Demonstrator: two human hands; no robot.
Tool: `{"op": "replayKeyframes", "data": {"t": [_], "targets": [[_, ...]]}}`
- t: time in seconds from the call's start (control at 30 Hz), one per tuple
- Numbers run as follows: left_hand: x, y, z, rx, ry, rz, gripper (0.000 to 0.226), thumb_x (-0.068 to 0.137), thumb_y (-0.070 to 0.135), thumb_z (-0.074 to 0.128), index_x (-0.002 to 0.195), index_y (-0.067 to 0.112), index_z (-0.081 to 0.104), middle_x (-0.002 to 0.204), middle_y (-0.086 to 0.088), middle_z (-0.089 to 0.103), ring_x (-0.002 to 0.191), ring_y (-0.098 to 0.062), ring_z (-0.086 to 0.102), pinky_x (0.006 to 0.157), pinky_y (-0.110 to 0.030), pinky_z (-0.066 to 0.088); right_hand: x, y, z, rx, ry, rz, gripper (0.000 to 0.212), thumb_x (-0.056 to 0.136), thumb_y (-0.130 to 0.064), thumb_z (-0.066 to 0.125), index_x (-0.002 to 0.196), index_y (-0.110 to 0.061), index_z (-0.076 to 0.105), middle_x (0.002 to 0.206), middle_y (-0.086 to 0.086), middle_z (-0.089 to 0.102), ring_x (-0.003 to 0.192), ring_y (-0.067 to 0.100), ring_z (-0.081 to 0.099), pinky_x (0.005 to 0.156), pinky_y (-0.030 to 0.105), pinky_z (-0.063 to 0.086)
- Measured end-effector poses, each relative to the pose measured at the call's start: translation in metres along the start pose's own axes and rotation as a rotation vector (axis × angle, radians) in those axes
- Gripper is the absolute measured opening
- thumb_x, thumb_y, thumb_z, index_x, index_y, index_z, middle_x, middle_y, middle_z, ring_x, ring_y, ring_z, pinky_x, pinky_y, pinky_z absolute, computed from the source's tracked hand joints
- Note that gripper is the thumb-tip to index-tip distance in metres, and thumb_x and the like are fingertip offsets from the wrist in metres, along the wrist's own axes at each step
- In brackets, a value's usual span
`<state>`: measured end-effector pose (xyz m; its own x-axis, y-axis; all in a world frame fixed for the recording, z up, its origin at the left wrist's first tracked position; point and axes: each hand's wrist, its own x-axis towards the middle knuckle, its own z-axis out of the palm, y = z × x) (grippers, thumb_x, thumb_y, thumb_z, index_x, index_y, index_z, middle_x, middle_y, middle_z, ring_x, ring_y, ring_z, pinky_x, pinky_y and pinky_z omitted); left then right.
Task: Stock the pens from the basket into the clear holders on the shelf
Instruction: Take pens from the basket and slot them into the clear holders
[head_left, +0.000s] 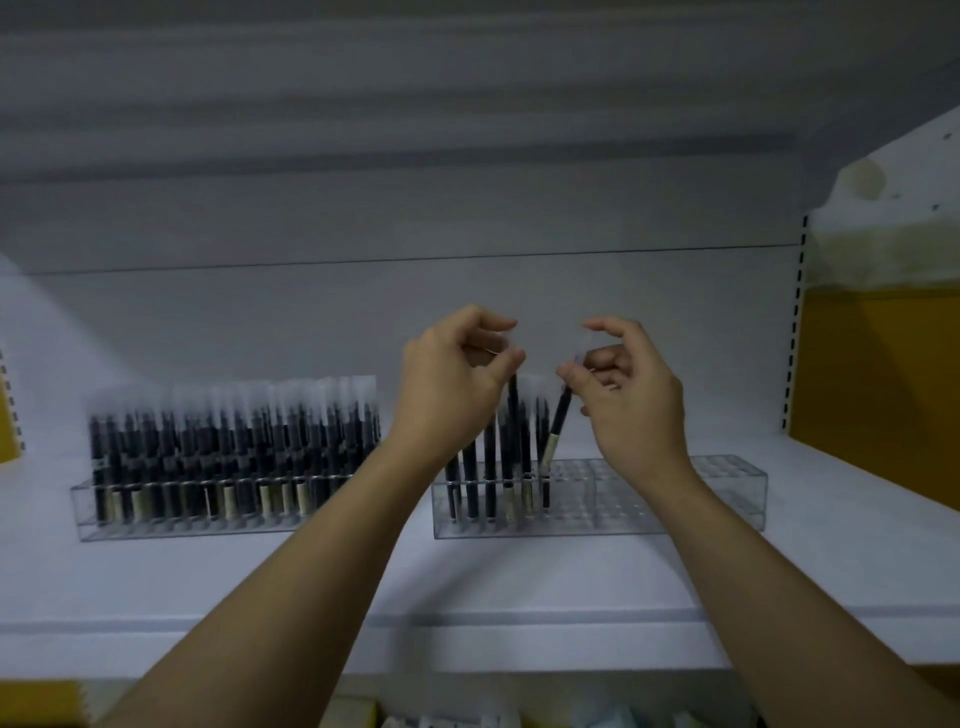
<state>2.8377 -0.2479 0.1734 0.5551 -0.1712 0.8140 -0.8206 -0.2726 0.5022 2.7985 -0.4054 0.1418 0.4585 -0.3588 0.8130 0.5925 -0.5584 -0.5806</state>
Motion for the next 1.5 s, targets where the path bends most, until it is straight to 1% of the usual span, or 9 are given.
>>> {"op": "replayKeyframes", "data": {"t": [0.4,0.53,0.63,0.8,1.03,1.17,1.23,1.33,1.5], "targets": [[-0.010,0.008,0.002,0.035,-0.050,0.048,0.018,0.085,0.022,0.071,0.102,0.023,0.065,0.088,0.013,0.066,0.080,0.002,0.064,0.073,-0.010,0.052,0.003,-0.005,-0.009,-0.050,-0.035,0.042,0.033,0.082,-0.016,0.074,0.106,-0.032,0.057,0.077,-0.006,0.061,0.076,0.017,0.066,0.071,0.038,0.059],[-0.015,-0.001,0.009,0.227,-0.120,0.084,0.018,0.086,0.031,0.069,0.103,0.025,0.066,0.093,0.015,0.066,0.093,-0.003,0.061,0.090,-0.025,0.047,-0.005,-0.005,-0.008,-0.202,-0.267,0.064,0.039,0.084,-0.023,0.073,0.119,-0.034,0.059,0.083,-0.009,0.063,0.075,0.006,0.062,0.072,0.023,0.051],[-0.010,-0.008,0.011,0.439,-0.106,0.019,0.022,0.088,0.040,0.063,0.108,0.031,0.061,0.115,0.014,0.061,0.116,-0.013,0.048,0.095,-0.032,0.027,-0.011,-0.001,-0.013,-0.374,-0.398,0.039,0.054,0.092,-0.025,0.062,0.139,-0.043,0.043,0.090,-0.010,0.062,0.084,0.008,0.061,0.081,0.026,0.051],[-0.002,-0.015,0.011,0.353,-0.161,-0.091,0.021,0.089,0.038,0.063,0.108,0.030,0.059,0.116,0.012,0.060,0.117,-0.015,0.049,0.103,-0.042,0.033,-0.013,-0.004,-0.021,-0.528,-0.685,0.101,0.071,0.096,-0.023,0.056,0.145,-0.055,0.016,0.093,-0.008,0.064,0.079,0.005,0.060,0.066,0.015,0.044],[-0.005,-0.004,0.010,0.442,-0.238,0.089,0.016,0.089,0.037,0.062,0.102,0.029,0.059,0.094,0.018,0.056,0.102,-0.008,0.048,0.101,-0.037,0.035,-0.022,-0.009,-0.021,-0.532,-0.675,0.103,0.079,0.094,-0.021,0.057,0.146,-0.054,0.007,0.086,-0.005,0.067,0.076,0.007,0.061,0.069,0.019,0.044],[-0.013,-0.007,0.012,0.496,-0.244,0.126,0.022,0.089,0.036,0.062,0.109,0.026,0.062,0.114,0.008,0.057,0.112,-0.016,0.047,0.100,-0.036,0.033,-0.025,-0.009,-0.023,-0.516,-0.668,0.142,0.082,0.094,-0.019,0.057,0.147,-0.053,0.005,0.084,0.001,0.068,0.074,0.013,0.063,0.068,0.021,0.049],[-0.015,-0.007,0.010,0.519,-0.233,0.122,0.026,0.089,0.038,0.063,0.113,0.029,0.061,0.125,0.007,0.051,0.117,-0.017,0.046,0.107,-0.039,0.031,-0.026,-0.011,-0.023,-0.506,-0.667,0.171,0.084,0.094,-0.021,0.057,0.147,-0.054,0.000,0.100,0.003,0.068,0.084,0.016,0.063,0.078,0.025,0.051],[-0.020,-0.002,0.001,0.587,-0.249,0.134,0.038,0.090,0.040,0.061,0.127,0.034,0.055,0.141,0.008,0.045,0.131,-0.015,0.040,0.119,-0.045,0.013,-0.033,-0.015,-0.025,-0.483,-0.676,0.201,0.093,0.093,-0.028,0.062,0.141,-0.060,-0.012,0.135,0.005,0.051,0.113,0.020,0.056,0.097,0.034,0.047],[-0.054,0.006,-0.019,0.502,-0.175,0.142,0.050,0.090,0.034,0.062,0.138,0.030,0.047,0.145,0.005,0.044,0.133,-0.015,0.037,0.117,-0.033,0.016,-0.047,-0.031,-0.032,-0.474,-0.609,0.174,0.094,0.089,-0.035,0.067,0.148,-0.050,-0.005,0.152,0.001,0.032,0.133,0.021,0.040,0.105,0.035,0.040]]}}
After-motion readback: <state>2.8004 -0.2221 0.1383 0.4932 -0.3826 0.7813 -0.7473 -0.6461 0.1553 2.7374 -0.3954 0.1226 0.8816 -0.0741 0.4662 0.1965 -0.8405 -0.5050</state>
